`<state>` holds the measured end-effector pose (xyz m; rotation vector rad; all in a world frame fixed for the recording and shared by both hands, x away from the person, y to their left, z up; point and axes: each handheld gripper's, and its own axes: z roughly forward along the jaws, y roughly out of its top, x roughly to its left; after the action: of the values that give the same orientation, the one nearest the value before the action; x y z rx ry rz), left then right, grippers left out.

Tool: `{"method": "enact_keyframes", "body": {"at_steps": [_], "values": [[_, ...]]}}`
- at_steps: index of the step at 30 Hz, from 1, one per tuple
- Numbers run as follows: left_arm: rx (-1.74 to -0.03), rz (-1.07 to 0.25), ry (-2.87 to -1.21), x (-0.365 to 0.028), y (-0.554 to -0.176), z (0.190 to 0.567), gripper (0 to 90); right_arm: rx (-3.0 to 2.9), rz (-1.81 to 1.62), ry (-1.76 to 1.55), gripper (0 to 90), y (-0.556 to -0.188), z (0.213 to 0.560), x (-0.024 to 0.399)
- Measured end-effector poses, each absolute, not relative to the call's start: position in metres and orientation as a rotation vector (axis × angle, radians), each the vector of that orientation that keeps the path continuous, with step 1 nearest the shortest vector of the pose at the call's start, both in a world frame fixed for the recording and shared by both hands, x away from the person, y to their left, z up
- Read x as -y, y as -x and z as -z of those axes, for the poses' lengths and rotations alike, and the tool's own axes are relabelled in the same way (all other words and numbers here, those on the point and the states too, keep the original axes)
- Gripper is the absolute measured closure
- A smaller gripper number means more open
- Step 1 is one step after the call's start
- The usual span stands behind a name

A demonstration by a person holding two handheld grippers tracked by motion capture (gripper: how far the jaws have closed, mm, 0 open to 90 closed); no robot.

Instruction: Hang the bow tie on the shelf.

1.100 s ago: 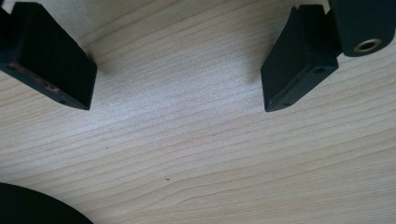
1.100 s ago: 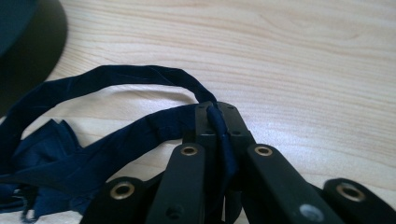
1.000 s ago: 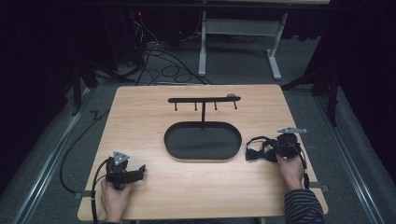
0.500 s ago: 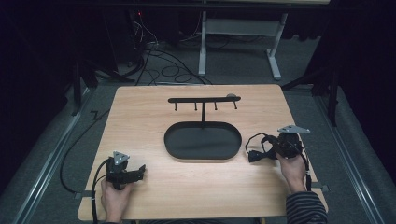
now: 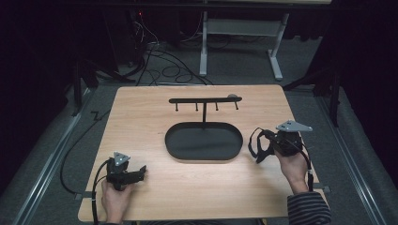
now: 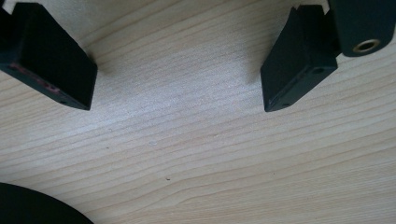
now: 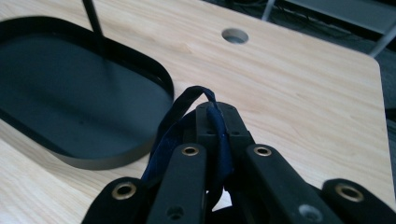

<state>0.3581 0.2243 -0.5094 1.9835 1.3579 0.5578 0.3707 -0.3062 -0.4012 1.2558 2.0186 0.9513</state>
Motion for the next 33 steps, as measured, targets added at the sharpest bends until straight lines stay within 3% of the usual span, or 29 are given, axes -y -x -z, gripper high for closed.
{"method": "enact_keyframes", "body": {"at_steps": [33], "values": [[-1.361,-0.560,-1.979,-0.224,-0.358,0.509,11.9,-2.078,-1.133,-1.078,90.0,-0.369,0.361,0.271]]}}
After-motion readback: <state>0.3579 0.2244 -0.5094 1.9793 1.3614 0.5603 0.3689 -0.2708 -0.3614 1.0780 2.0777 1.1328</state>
